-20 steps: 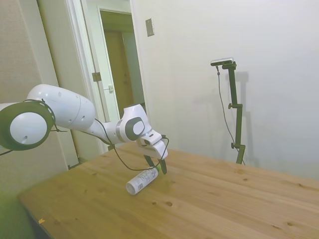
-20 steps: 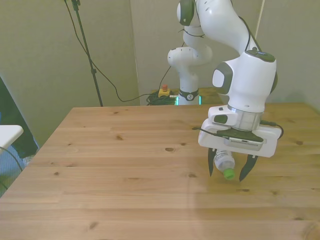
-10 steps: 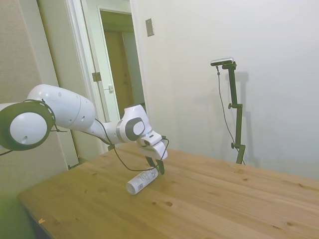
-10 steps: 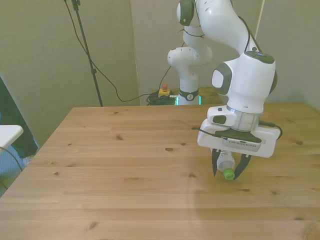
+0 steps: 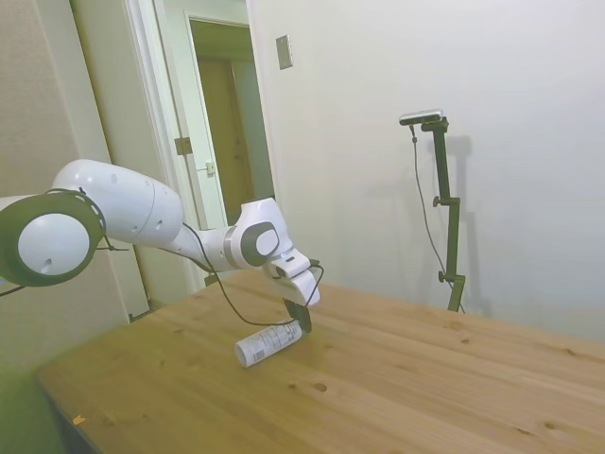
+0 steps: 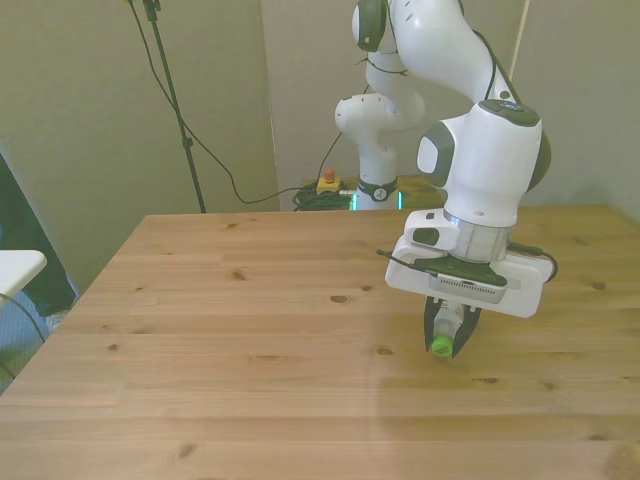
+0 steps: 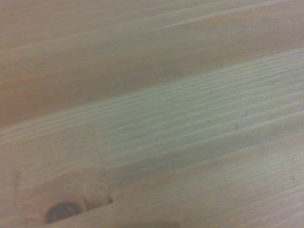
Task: Stand the water bottle
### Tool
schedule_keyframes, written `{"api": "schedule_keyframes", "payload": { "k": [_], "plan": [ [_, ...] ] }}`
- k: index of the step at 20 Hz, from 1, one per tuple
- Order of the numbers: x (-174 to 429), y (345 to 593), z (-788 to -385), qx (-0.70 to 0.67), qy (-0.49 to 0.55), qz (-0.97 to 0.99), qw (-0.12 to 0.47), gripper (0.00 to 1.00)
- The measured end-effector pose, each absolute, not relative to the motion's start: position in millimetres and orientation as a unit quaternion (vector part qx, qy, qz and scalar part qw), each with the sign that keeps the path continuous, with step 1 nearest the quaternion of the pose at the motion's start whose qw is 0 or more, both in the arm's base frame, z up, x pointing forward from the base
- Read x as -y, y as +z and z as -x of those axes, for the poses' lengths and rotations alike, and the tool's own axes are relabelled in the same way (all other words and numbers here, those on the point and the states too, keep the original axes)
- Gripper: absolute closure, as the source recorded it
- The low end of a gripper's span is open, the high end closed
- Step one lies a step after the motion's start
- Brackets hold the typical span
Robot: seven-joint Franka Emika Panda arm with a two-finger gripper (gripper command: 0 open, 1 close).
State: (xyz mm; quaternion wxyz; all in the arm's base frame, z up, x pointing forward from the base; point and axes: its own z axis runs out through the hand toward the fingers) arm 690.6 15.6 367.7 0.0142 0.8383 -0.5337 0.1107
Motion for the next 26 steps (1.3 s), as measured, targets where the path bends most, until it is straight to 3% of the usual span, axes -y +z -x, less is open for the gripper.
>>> {"api": "schedule_keyframes", "payload": {
  "k": [3, 10, 13, 16, 19, 26],
  "plan": [
    [-14.9, 390.2, -691.0, 0.549, 0.128, -0.826, -0.004, 1.00],
    [16.8, 496.8, -667.7, 0.600, 0.261, -0.755, -0.032, 1.00],
    [31.1, 518.0, -646.1, 0.616, 0.326, -0.717, -0.025, 1.00],
    [37.9, 522.6, -615.8, 0.615, 0.400, -0.680, -0.020, 1.00],
    [27.8, 504.6, -607.4, 0.605, 0.423, -0.675, -0.006, 1.00],
    [49.5, 484.9, -616.3, 0.600, 0.469, -0.648, -0.022, 1.00]
  ]
}}
